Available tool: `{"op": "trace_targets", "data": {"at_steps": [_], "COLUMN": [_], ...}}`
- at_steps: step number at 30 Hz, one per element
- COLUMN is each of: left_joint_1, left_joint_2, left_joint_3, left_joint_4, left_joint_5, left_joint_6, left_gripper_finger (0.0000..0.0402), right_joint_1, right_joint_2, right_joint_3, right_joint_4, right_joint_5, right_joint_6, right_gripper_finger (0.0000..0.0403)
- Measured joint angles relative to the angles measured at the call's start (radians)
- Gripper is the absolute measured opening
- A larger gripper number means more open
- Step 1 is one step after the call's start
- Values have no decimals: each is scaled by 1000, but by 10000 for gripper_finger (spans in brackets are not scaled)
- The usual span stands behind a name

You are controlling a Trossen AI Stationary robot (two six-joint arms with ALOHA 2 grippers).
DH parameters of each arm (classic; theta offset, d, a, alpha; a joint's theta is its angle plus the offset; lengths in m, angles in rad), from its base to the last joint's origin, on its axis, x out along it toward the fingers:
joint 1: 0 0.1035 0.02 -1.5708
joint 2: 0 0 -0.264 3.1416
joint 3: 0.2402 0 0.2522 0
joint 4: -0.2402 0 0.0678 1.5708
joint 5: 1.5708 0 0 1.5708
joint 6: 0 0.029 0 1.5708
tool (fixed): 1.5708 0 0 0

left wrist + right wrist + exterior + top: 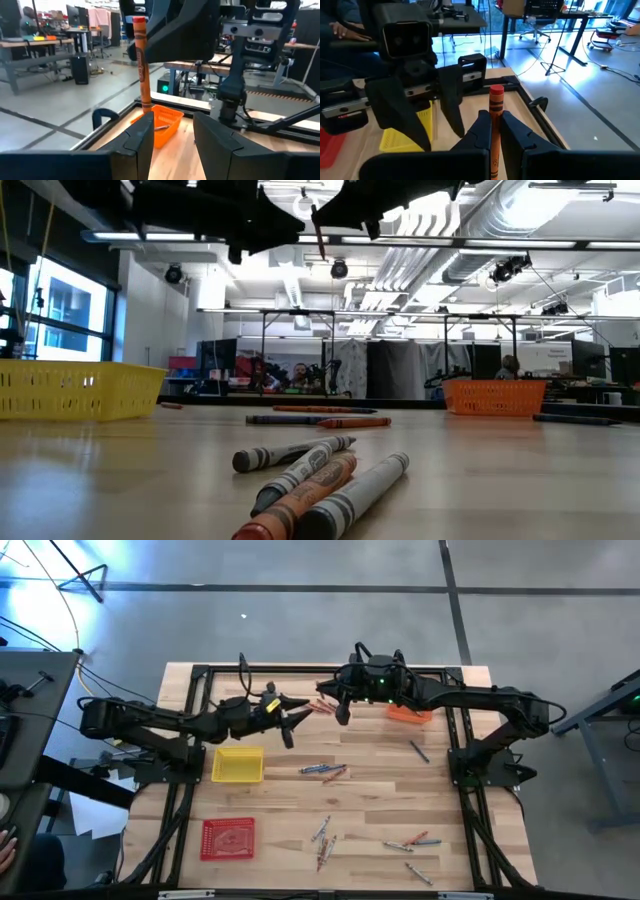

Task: Sort crayons
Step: Put the orange crayon into the yellow bin

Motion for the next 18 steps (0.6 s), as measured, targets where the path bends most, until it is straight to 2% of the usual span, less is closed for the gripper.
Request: {"op": "trace_targets", "data": {"at_steps": [18], "left_joint_1": [-10], "left_joint_2": [-4], "left_joint_3": [16], "left_joint_4": [4], "left_joint_5": [-13], "left_joint_6": [7], "left_gripper_finger": [127], "right_joint_1": [68], "right_joint_2": [0], "right_joint_3": [0], "right_joint_4": [32], "right_joint_5": [-27], "right_joint_6": [-30], "right_gripper_finger": [7]}}
